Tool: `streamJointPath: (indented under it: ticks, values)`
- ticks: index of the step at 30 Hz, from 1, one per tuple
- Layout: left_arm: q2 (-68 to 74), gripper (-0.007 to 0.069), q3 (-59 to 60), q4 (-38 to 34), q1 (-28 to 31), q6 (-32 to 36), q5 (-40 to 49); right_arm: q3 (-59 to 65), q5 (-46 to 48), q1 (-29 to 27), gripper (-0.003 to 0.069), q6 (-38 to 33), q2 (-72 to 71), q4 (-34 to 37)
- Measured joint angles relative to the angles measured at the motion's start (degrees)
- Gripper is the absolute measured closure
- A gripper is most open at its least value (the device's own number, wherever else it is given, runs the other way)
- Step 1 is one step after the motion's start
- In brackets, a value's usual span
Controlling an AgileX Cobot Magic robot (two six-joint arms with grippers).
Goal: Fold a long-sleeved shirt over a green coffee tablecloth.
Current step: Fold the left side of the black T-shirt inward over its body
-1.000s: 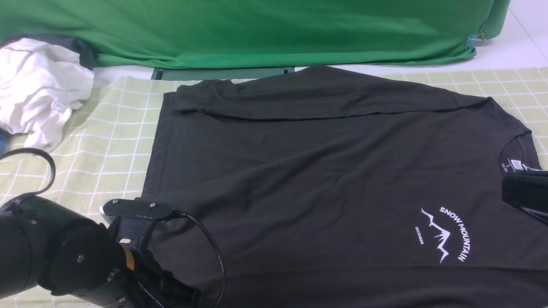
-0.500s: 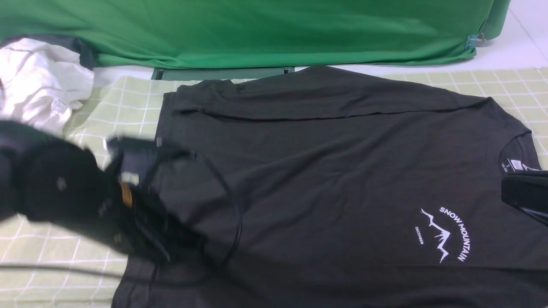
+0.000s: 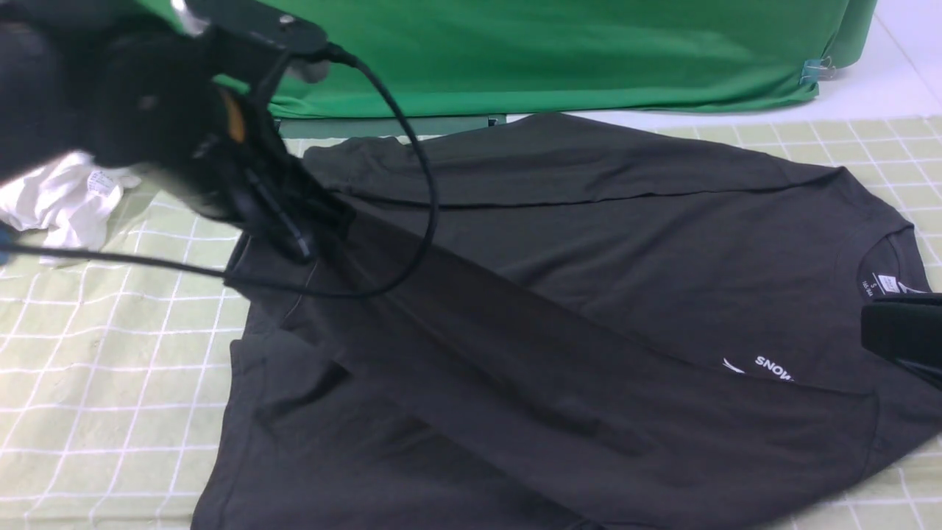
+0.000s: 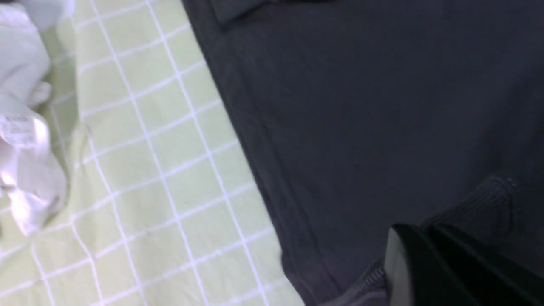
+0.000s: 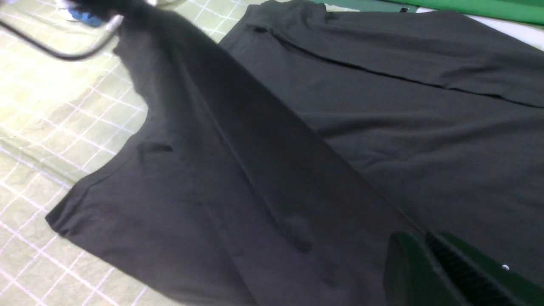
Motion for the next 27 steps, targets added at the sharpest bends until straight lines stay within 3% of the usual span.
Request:
streamJointPath:
  ticks: [9, 19, 27]
  values:
    - [12.75, 0.061, -5.83, 5.64, 0.65, -4.72, 1.51, 0.0, 0.0, 0.0, 0.0598, 0.0, 0.0, 0.0]
    - [18.56, 0.0609, -11.67, 0.78, 7.66, -4.66, 2.53, 0.0, 4.02, 0.0, 0.0592, 0.05, 0.0, 0.0]
    - [19.54, 0.0608, -11.99, -0.79, 7.94, -0.2, 2.04, 0.0, 5.15, 0.0, 0.0585, 0.05, 0.05, 0.0]
